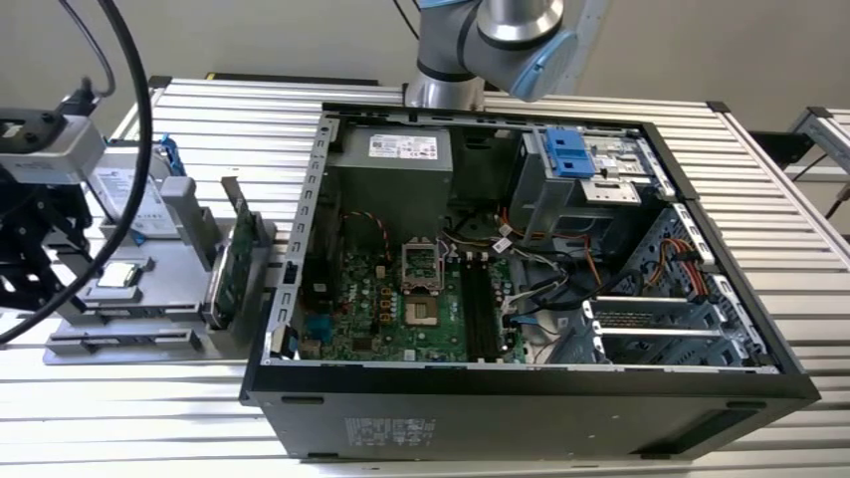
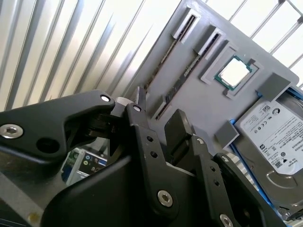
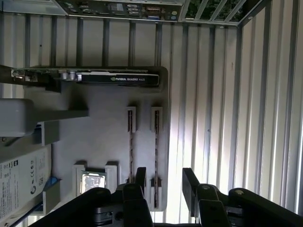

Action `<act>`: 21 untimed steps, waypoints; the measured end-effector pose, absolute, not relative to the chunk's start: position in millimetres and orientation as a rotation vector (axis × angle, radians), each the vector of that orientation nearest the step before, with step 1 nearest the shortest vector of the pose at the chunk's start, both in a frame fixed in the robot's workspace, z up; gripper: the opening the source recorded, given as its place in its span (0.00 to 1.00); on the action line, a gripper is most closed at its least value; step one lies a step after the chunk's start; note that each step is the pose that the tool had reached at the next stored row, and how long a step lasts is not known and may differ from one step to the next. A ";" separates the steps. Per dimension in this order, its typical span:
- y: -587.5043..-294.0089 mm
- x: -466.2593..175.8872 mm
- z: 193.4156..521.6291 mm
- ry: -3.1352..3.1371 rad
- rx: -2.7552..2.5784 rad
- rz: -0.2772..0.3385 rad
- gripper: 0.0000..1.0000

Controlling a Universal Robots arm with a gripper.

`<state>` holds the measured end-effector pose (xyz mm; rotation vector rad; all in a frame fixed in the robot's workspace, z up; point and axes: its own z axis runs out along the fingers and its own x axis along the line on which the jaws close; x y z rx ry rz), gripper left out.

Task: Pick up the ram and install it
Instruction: 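Pick up the ram and move it above insertion slot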

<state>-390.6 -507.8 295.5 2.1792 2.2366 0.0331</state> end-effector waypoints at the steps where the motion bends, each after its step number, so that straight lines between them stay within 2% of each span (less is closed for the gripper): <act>1: -507.8 -390.6 295.0 2.237 2.179 0.033 1.00; 21: -507.9 -390.6 283.4 2.239 2.177 0.033 1.00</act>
